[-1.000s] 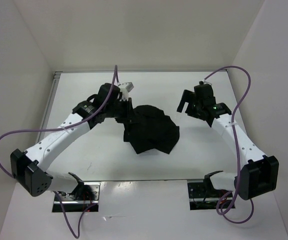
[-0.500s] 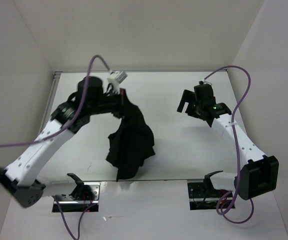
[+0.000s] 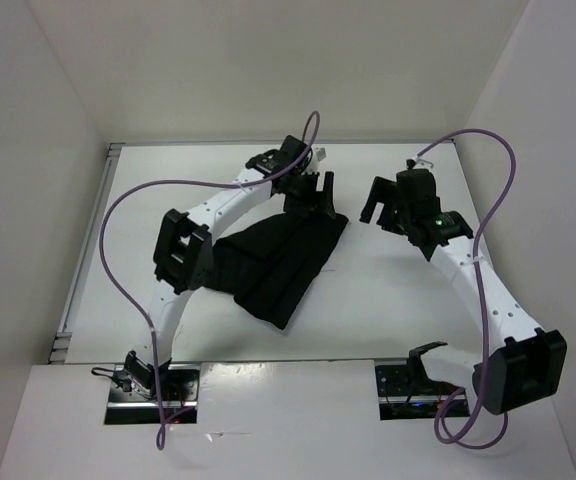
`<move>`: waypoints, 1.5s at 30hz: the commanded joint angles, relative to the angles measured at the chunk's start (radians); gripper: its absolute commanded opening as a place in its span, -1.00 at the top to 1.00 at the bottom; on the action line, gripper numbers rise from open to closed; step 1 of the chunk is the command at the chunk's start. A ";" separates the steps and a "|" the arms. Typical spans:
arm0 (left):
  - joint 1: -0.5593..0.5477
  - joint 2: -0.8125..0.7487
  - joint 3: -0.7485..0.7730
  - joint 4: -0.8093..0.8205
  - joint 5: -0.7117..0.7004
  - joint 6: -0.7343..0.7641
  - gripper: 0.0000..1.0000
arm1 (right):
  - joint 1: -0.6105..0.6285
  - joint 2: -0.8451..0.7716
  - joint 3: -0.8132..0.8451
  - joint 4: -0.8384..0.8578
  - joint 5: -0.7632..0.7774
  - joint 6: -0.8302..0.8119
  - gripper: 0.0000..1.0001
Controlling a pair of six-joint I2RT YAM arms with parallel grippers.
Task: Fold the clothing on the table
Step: Flatten the skirt out
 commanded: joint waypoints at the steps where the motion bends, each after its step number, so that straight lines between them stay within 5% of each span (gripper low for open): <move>1: 0.009 -0.186 0.092 0.059 0.006 -0.017 -0.86 | -0.009 0.014 -0.023 0.034 -0.020 -0.038 -0.97; 7: 0.018 -0.417 -0.207 0.070 -0.180 0.045 -0.86 | -0.009 0.226 0.003 0.077 -0.098 -0.006 -0.93; 12: 0.018 -0.591 -0.498 0.089 -0.250 0.034 -0.86 | -0.070 0.387 0.047 0.181 -0.262 0.053 -0.19; 18: 0.018 -0.743 -0.696 0.121 -0.249 0.000 -0.86 | -0.110 0.540 0.081 0.301 -0.336 0.143 -0.04; 32: 0.000 -0.828 -0.756 0.012 -0.511 0.207 -0.86 | -0.101 0.745 0.138 0.410 -0.408 0.243 0.12; 34: -0.028 -0.838 -0.756 0.012 -0.535 0.296 -0.86 | -0.101 0.757 0.138 0.422 -0.408 0.243 0.26; 37: -0.052 -0.858 -0.802 0.044 -0.630 0.399 -0.86 | -0.092 0.778 0.138 0.445 -0.399 0.252 1.00; 45: -0.118 -0.791 -0.842 0.096 -0.726 0.595 -0.86 | -0.082 0.768 0.127 0.455 -0.394 0.252 1.00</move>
